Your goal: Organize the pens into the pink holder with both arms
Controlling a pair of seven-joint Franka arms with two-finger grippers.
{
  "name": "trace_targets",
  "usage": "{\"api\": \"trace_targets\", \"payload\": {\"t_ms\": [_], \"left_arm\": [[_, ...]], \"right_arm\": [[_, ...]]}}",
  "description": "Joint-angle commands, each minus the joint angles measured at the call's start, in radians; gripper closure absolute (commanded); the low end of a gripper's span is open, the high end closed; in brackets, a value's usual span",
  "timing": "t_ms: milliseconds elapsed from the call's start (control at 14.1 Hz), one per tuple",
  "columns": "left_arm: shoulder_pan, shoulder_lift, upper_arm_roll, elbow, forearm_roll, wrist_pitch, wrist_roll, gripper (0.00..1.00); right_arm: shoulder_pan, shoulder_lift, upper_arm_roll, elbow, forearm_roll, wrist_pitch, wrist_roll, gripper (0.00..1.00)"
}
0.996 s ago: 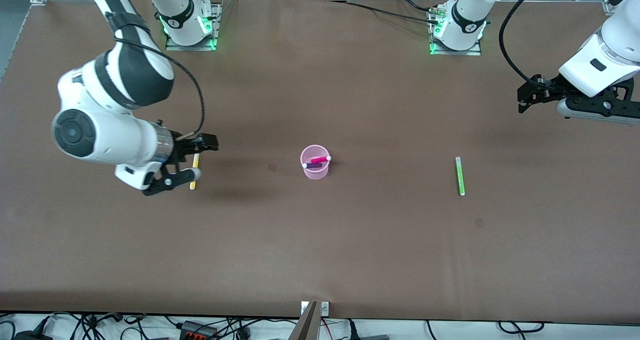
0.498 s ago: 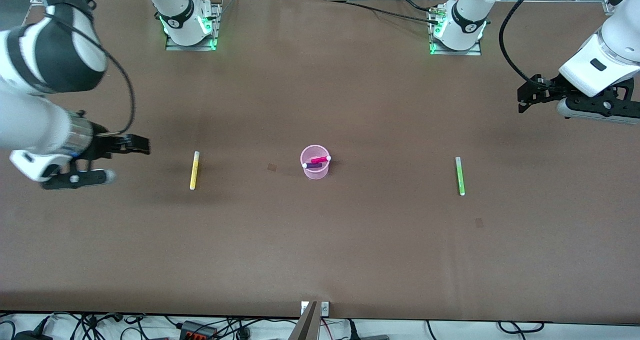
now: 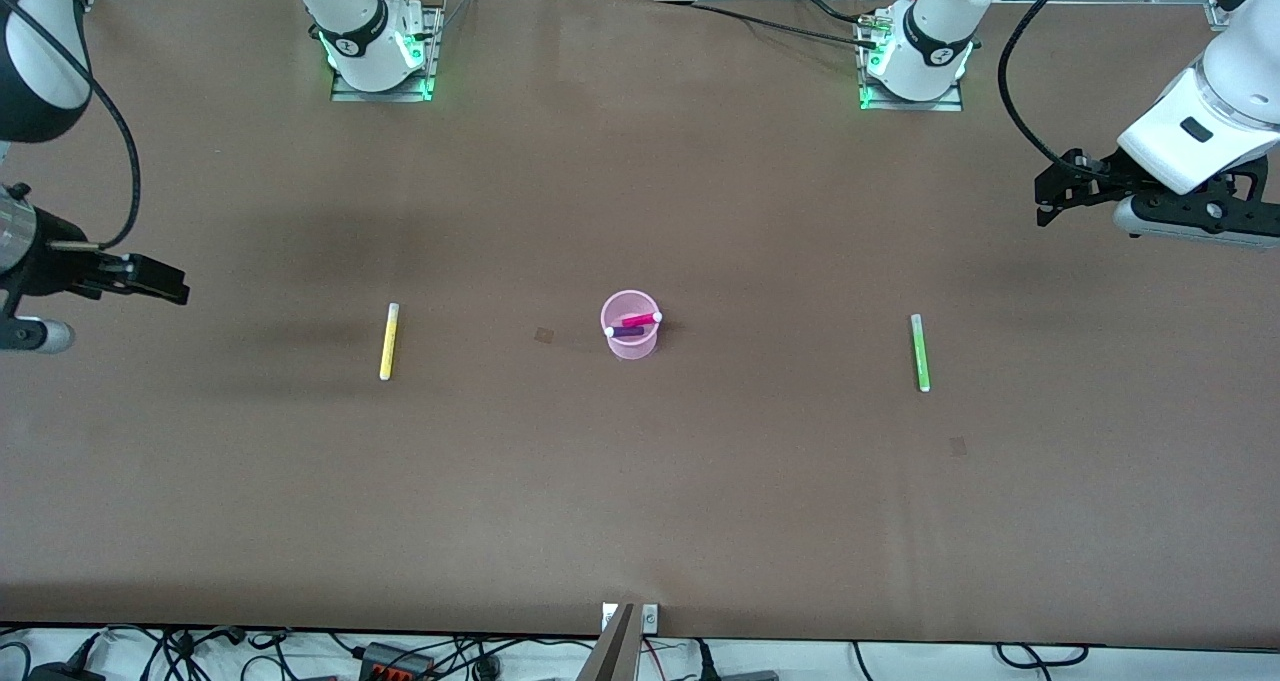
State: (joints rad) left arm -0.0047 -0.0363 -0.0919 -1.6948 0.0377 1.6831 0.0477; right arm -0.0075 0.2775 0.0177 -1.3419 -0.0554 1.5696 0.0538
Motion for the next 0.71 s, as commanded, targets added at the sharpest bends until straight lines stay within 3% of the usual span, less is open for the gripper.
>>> {"api": "trace_targets", "payload": {"t_ms": [0, 213, 640], "left_arm": [[0.0, 0.003, -0.002, 0.021, -0.009, -0.02, -0.005, 0.0], [0.0, 0.003, -0.002, 0.021, -0.009, -0.02, -0.005, 0.0], [0.0, 0.003, -0.002, 0.021, -0.009, -0.02, -0.005, 0.0]], "right_arm": [[0.05, -0.055, -0.059, -0.019, 0.005, -0.028, -0.032, 0.0], [0.113, -0.06, -0.178, -0.02, 0.072, -0.036, -0.094, 0.0], [0.081, -0.139, -0.15, -0.107, 0.069, -0.071, -0.074, 0.0]]}}
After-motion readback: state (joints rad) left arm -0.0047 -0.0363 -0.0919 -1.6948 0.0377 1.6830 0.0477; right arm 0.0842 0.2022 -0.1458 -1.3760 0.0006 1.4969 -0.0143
